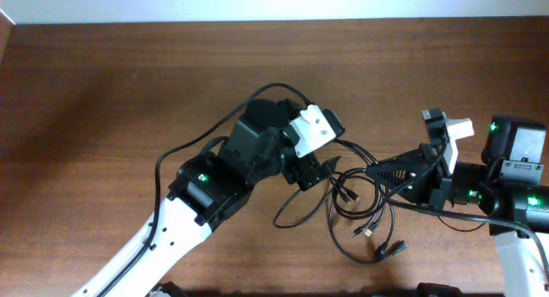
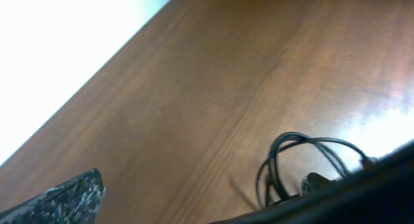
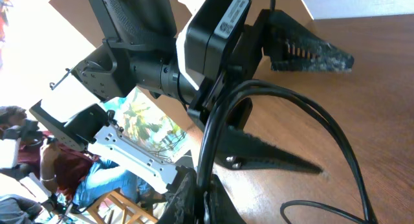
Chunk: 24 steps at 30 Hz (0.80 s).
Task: Untangle cables
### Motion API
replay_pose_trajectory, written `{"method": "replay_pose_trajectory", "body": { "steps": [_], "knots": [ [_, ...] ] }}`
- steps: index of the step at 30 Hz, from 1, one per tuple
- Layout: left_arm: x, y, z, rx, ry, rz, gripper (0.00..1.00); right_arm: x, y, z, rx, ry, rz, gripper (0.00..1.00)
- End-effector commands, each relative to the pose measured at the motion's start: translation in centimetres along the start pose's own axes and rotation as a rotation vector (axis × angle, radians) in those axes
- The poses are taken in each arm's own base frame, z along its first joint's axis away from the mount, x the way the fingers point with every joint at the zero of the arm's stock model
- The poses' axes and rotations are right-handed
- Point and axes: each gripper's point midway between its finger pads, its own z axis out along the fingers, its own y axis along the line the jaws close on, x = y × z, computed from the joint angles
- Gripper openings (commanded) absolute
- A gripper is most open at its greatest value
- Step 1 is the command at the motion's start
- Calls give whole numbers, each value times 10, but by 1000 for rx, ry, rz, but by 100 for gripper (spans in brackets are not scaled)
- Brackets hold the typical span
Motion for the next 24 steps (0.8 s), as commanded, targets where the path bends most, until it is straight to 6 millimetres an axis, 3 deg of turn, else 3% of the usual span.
{"method": "replay_pose_trajectory", "body": {
  "steps": [1,4,7,8,11,14,15,17,18,21,23,24],
  "knots": [
    [-6,12,-6,-64,-12,0,99,-2,9,1,-29,-1,-34,4],
    [-15,12,-19,-77,-47,7,99,-1,3,1,3,6,-34,4],
    [-20,28,-29,-175,-58,9,99,-1,4,1,-6,4,-34,4],
    [-23,30,-29,-179,-73,11,99,-1,5,1,-10,4,-34,4],
    [-42,8,-24,-54,-158,31,99,3,12,8,-44,28,-37,4],
    [-38,8,-12,-44,-146,29,99,9,18,17,-78,64,-41,4],
    [-36,8,-8,-40,-135,27,91,11,18,18,-72,74,-41,4],
    [-34,8,-7,-39,-130,25,23,13,14,19,-48,84,-41,4],
    [-35,8,-7,-40,-130,26,1,13,12,19,-41,86,-41,4],
    [-37,16,-15,-91,-136,25,0,16,3,19,12,99,-37,7],
    [-45,27,-35,-168,-164,26,0,20,-7,18,75,118,-23,31],
    [-51,33,-50,-216,-187,26,0,22,-12,18,104,127,-12,48]
  ]
}}
